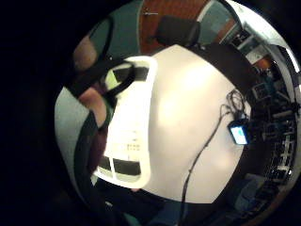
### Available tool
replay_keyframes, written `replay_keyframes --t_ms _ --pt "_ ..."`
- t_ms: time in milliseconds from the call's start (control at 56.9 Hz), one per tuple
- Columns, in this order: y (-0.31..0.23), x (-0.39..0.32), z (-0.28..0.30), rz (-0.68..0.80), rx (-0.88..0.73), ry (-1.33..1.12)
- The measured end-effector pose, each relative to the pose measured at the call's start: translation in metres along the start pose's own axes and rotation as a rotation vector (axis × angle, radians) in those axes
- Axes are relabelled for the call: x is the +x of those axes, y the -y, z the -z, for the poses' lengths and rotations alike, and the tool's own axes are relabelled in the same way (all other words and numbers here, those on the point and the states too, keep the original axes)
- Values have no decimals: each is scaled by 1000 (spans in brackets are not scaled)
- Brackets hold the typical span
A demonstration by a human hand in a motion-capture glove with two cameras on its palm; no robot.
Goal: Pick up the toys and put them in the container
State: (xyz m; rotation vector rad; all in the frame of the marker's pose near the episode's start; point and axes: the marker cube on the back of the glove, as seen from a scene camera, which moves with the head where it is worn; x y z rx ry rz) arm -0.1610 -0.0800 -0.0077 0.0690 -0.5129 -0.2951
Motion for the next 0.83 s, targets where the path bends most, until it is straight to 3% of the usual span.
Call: replay_keyframes --t_ms 88,404,668,826 --pt "-18 -21 -39 122 -100 -60" --pt "-87 39 -17 173 158 -16" --pt "-147 163 3 50 303 -7" --pt "-192 259 18 -153 620 -167"
